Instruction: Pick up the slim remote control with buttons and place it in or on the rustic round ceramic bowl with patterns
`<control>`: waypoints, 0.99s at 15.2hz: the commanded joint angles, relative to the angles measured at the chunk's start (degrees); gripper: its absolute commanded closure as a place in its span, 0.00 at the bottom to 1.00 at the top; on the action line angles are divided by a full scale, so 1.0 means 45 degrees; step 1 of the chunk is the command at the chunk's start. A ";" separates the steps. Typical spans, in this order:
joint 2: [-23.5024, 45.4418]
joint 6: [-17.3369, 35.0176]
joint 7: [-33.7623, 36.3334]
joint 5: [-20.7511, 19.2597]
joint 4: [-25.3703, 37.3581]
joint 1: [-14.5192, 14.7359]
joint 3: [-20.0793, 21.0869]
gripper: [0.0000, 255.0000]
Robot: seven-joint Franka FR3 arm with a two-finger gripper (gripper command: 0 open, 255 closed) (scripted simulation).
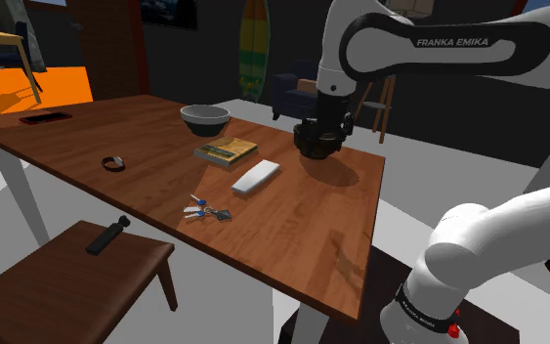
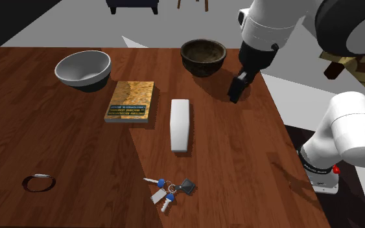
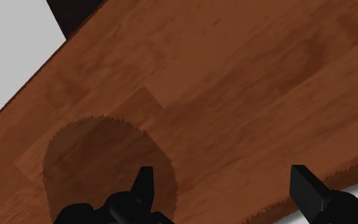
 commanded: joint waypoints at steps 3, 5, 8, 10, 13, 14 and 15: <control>0.1551 0.0892 0.3611 0.0755 0.0584 -0.0660 0.1226 0.00; 0.2422 0.1346 0.5310 0.0966 0.0997 -0.0998 0.1759 0.00; 0.3825 0.2011 0.7835 0.1086 0.1751 -0.1516 0.2479 0.00; 0.4809 0.2431 0.9510 0.1027 0.2329 -0.1838 0.2881 0.00; 0.6324 0.3007 1.1998 0.0752 0.3282 -0.2231 0.3322 0.00; 0.6832 0.3182 1.2816 0.0620 0.3617 -0.2330 0.3418 0.00; 0.6932 0.3215 1.2976 0.0591 0.3684 -0.2330 0.3418 0.00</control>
